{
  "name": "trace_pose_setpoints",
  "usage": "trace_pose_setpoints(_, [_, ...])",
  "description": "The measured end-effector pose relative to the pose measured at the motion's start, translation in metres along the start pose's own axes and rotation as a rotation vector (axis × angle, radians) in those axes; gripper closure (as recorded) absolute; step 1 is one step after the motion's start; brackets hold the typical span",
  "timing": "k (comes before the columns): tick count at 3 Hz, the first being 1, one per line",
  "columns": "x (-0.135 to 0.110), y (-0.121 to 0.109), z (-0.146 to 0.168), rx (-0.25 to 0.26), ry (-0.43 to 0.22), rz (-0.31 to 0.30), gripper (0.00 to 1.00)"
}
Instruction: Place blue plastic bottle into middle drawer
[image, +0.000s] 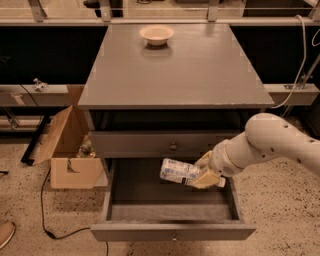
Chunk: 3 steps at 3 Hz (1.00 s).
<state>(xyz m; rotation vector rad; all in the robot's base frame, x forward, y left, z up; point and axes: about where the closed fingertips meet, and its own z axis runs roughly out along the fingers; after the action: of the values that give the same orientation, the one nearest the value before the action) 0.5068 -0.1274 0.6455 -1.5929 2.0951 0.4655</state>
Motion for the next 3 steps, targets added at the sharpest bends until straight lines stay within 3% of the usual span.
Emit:
trace_pose_setpoints(2, [0.023, -0.021, 0.081, 0.013, -0.014, 0.047, 1.0])
trace_pose_setpoints(3, [0.023, -0.021, 0.081, 0.013, -0.014, 0.047, 1.0])
